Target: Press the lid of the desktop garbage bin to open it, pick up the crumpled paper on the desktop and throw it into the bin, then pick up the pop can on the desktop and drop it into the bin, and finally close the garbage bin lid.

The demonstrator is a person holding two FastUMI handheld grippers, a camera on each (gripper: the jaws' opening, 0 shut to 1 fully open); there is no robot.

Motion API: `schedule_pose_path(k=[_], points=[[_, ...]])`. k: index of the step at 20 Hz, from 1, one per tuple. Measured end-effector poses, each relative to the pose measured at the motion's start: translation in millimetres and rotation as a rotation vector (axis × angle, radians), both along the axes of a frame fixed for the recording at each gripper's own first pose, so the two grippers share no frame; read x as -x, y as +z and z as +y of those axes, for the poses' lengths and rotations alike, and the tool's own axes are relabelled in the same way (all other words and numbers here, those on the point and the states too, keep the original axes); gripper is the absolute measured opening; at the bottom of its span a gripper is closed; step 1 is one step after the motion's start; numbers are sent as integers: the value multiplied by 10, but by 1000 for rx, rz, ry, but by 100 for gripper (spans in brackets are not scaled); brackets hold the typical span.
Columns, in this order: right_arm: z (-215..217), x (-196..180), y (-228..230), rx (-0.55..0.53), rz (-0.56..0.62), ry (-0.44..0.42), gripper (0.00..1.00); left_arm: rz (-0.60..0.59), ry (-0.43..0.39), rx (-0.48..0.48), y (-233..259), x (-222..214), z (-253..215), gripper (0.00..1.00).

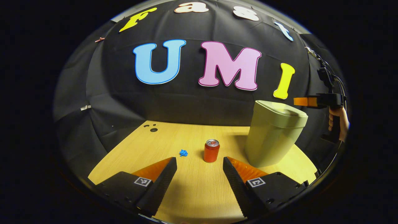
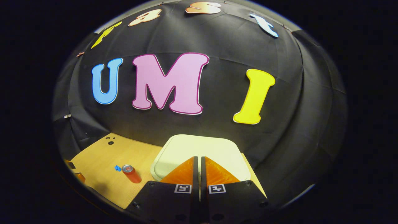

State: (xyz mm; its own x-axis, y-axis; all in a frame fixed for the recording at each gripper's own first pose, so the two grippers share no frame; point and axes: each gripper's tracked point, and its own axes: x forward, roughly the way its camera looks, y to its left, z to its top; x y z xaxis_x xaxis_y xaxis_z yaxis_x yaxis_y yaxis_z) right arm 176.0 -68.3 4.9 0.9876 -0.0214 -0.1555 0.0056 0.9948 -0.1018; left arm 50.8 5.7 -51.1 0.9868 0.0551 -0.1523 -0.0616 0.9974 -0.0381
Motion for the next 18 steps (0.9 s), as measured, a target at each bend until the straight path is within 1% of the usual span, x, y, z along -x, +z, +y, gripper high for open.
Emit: schedule_pose_path(k=[5, 8, 11, 15, 18], points=[[-28, -61, -226, -7, 55, 8, 5, 2, 26, 6, -18, -36, 41, 96], [-42, -94, -227, -1, 46, 2, 5, 3, 31, 4, -19, -58, 53, 96], [-53, -98, -240, -23, 37, -9, 5, 17, 33, 19, -70, -82, 44, 96], [-39, -80, -266, 5, 38, 11, 6, 19, 47, 27, -84, -101, 91, 96], [-47, -76, -279, 27, 15, -4, 6, 33, 47, 26, -137, -125, 94, 96]])
